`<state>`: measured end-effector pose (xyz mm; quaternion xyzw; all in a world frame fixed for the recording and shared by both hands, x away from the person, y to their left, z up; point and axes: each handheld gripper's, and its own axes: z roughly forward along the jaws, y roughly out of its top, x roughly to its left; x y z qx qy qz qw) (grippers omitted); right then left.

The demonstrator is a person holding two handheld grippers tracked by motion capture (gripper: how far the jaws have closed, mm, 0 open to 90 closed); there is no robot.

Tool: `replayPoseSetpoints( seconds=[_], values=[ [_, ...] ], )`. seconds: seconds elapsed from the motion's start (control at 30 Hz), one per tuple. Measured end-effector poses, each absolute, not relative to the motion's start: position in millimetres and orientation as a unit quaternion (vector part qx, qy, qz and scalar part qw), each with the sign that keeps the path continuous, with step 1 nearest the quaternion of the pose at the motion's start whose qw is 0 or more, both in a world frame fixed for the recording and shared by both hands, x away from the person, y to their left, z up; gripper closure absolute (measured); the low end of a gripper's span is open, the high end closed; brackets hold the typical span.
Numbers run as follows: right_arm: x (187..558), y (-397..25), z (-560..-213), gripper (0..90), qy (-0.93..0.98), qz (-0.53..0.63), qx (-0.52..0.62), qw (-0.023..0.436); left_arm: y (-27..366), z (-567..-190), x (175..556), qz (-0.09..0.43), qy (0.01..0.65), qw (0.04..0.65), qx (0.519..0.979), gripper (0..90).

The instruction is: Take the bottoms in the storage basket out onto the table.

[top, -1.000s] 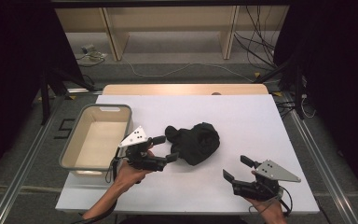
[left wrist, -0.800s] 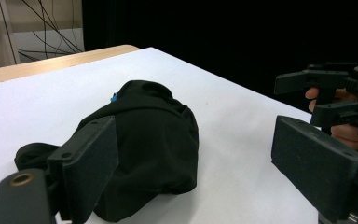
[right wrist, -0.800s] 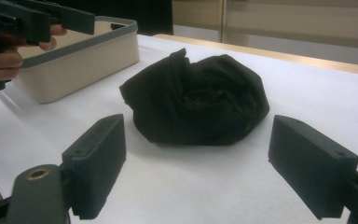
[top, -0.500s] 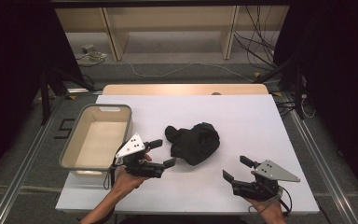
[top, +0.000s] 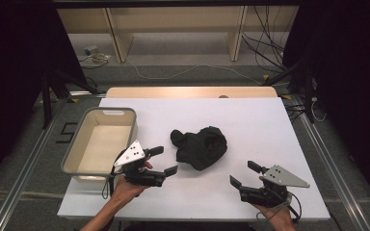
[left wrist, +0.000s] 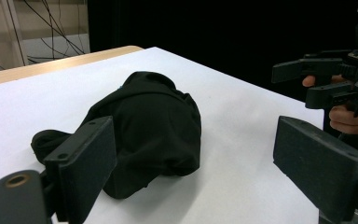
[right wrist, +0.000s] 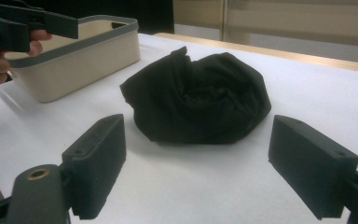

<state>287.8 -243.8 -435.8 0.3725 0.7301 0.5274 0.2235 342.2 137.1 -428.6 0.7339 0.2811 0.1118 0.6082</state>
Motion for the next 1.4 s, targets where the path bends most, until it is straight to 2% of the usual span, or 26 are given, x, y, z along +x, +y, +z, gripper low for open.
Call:
replayPoseSetpoints(
  seconds=[1.17,1.4],
  values=[
    [288,-245,-437,19.5,0.729,0.528,0.372,0.226,163,-431,319,0.128,0.283,0.603,0.735,11.9],
    [288,-246,-437,18.8,0.726,0.533,0.373,0.222,165,-434,314,0.137,0.288,0.598,0.735,7.1]
  ],
)
